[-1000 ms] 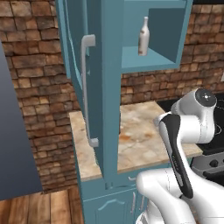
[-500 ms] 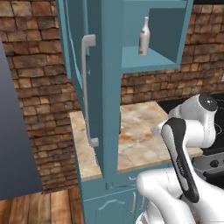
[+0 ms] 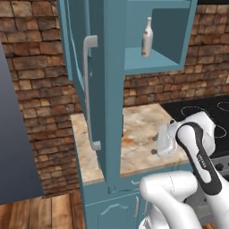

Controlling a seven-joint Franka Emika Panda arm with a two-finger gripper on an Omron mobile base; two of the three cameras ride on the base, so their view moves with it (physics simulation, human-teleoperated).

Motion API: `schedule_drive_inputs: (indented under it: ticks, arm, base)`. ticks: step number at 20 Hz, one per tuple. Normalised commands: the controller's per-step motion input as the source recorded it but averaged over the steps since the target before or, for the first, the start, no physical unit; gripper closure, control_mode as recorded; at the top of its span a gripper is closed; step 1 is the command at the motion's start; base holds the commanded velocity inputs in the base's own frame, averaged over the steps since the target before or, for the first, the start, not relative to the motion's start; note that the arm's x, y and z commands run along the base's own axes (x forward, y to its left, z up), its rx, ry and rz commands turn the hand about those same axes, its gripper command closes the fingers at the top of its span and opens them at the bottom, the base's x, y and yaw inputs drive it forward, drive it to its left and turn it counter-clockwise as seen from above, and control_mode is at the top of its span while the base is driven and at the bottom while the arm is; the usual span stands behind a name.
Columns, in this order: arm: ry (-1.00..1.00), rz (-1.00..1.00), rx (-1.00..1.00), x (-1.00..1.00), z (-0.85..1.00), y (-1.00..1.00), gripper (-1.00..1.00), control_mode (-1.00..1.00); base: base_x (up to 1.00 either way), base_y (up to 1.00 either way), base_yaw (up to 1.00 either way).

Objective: Sort all alcoholic drinks to one cabinet, and non-alcoholic drinks to the other.

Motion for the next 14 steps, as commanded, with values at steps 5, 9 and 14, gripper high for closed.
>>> schedule_drive_inputs:
  ticks: [5, 9, 14]
  arm:
    - [0.00, 0.55, 0.03, 0.26, -0.61, 0.57, -1.00, -1.00]
    - [0.00, 0.26, 0.00, 0.20, -0.15, 0.63, -1.00, -1.00]
    - [0.01, 0.02, 0.05, 0.04, -0.02, 0.30, -1.00, -1.00]
  base:
    - [0.00, 0.00, 0.00]
    - [0.00, 0.00, 0.00]
    - [0.00, 0.00, 0.00]
